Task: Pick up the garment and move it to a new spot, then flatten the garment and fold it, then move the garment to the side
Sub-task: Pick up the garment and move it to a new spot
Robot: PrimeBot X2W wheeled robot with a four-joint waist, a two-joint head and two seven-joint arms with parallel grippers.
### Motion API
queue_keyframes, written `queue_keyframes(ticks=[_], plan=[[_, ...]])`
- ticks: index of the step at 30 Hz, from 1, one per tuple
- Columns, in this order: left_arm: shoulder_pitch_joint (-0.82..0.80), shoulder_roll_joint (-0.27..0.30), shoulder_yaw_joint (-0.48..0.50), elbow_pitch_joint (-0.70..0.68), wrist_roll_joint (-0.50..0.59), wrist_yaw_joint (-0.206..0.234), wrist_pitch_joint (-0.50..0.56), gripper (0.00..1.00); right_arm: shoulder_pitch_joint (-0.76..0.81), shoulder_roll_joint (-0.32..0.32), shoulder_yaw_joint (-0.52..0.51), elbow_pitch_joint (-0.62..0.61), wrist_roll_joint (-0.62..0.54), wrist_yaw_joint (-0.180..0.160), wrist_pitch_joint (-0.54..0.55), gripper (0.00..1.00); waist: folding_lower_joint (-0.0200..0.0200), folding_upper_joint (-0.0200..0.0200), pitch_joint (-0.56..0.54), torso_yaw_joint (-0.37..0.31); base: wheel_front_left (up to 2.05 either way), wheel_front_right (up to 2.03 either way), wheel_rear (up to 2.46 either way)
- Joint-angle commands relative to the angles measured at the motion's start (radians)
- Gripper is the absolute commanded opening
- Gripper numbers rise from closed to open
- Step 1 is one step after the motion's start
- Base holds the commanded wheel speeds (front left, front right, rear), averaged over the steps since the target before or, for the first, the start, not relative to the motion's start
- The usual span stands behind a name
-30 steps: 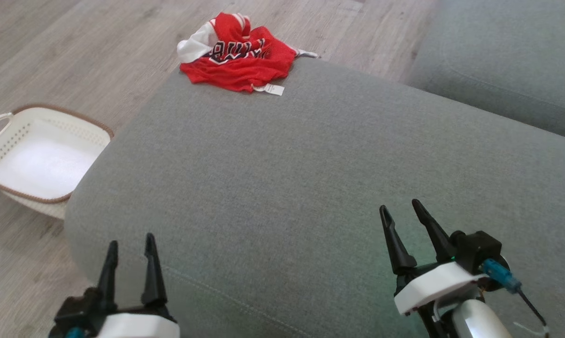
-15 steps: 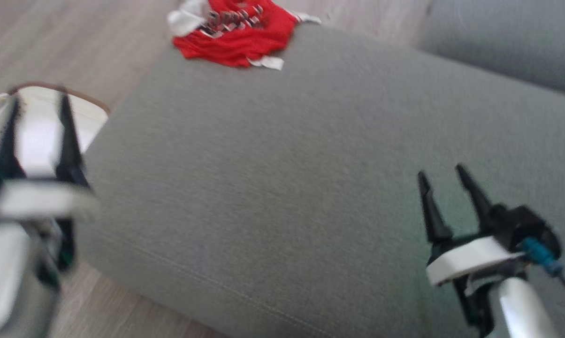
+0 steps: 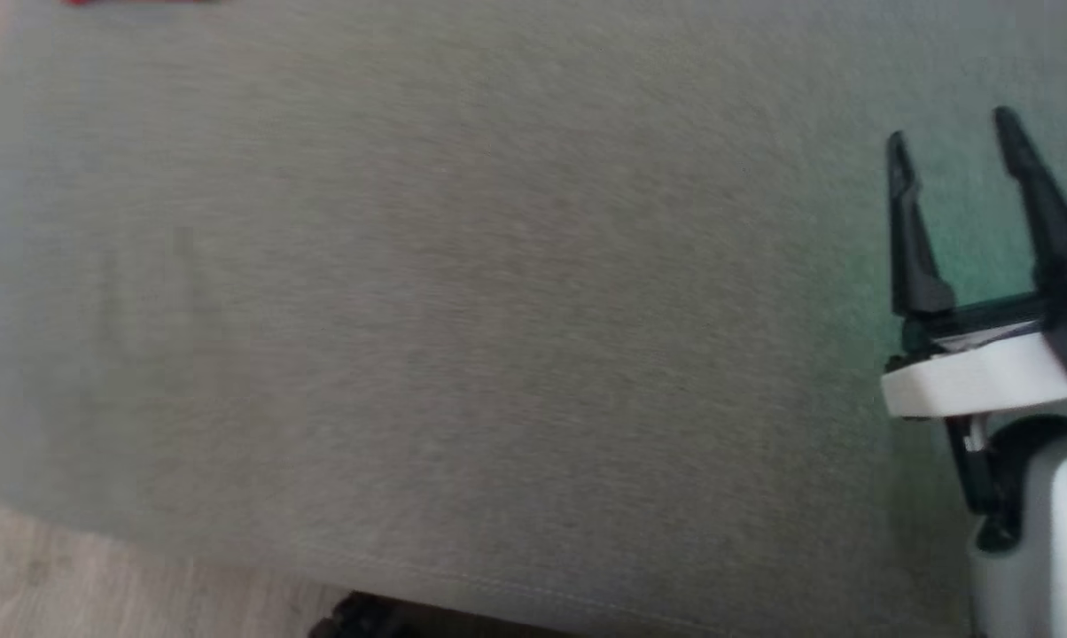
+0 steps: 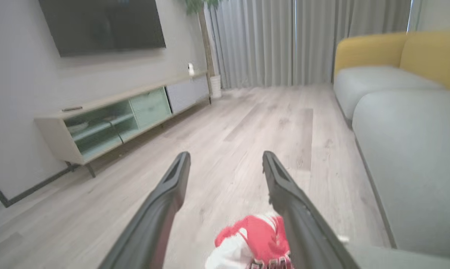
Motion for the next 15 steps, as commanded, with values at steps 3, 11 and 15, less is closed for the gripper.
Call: queue_keyframes(ticks=[3,11,15], plan=[[-0.077,0.029,-0.017,0.147,0.019,-0.012,0.047,1.0,0.011,-0.015,0.002,-0.102,-0.029,0.007,0.037,1.0,-0.0004,0.0,0.166,-0.145,0.0,0.0,0.0],[-0.123,-0.015,-0.03,0.372,-0.024,-0.061,0.109,1.0,0.058,-0.022,-0.02,-0.217,-0.046,0.007,0.067,1.0,-0.0004,0.0,0.255,-0.178,0.0,0.0,0.0],[-0.148,-0.027,-0.043,0.444,-0.03,-0.089,0.13,1.0,0.059,-0.022,-0.019,-0.234,-0.049,0.007,0.066,1.0,-0.0004,0.0,0.269,-0.181,0.0,0.0,0.0]])
